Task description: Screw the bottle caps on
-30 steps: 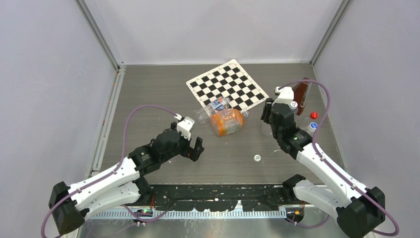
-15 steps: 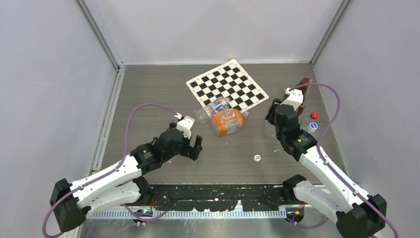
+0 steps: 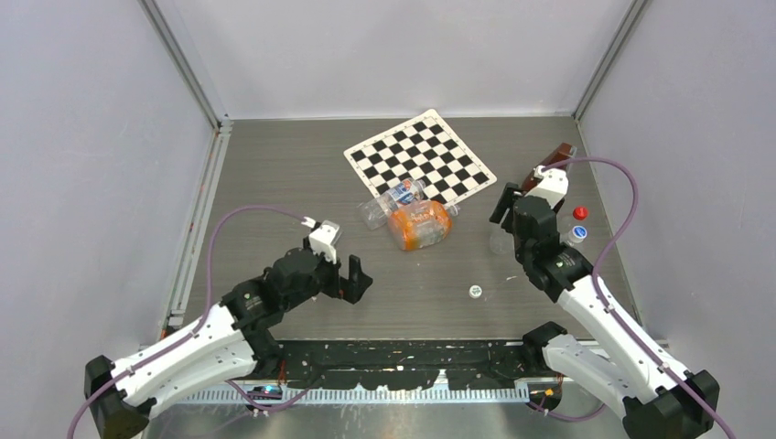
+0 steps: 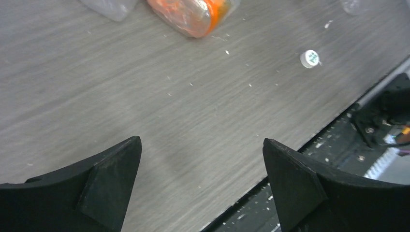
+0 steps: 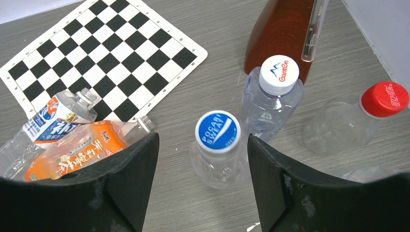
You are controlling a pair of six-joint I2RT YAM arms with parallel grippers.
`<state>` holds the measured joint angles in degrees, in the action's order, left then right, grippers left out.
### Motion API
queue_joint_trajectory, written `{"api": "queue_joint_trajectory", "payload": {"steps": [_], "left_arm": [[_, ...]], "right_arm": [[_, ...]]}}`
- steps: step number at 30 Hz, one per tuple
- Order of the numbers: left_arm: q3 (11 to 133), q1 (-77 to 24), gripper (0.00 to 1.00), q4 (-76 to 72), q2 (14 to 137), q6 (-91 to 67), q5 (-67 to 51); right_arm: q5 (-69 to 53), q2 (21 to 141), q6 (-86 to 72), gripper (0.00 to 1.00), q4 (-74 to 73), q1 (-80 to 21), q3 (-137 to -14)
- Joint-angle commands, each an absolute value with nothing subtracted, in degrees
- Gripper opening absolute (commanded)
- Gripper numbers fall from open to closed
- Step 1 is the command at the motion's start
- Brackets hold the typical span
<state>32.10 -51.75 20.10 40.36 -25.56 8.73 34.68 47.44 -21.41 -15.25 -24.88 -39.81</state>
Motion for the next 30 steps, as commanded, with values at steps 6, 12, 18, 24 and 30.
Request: {"api": "queue_joint_trajectory", "payload": {"steps": [6,12,18,24,30], "left_arm": [[24.0,-51.68,1.0,6.96,36.15,-34.27,-4.6],[20.42,-51.68,1.0,-2.62,38.95,-32.53,-11.67],[28.97,-51.66,1.0,6.53,48.01,-30.7,-6.33],[47.17,-51.5,1.0,18.29,61.31,-23.83,-1.25],[65.69,-51.54,1.0,24.97,77.34,-12.91,10.03]], "right_arm": [[27.96,44.05,-18.39,0.95,-23.62,-24.61,-50.38],[7.79,43.77,-13.13,0.97,-31.71,-24.61,-58.7],[-1.98,40.93,-11.23,0.98,-31.4,-24.62,-56.81],[-0.79,48.26,-15.82,0.98,-45.77,-24.61,-67.05],[3.29,64.63,-24.68,0.99,-67.47,-24.63,-88.25]]}}
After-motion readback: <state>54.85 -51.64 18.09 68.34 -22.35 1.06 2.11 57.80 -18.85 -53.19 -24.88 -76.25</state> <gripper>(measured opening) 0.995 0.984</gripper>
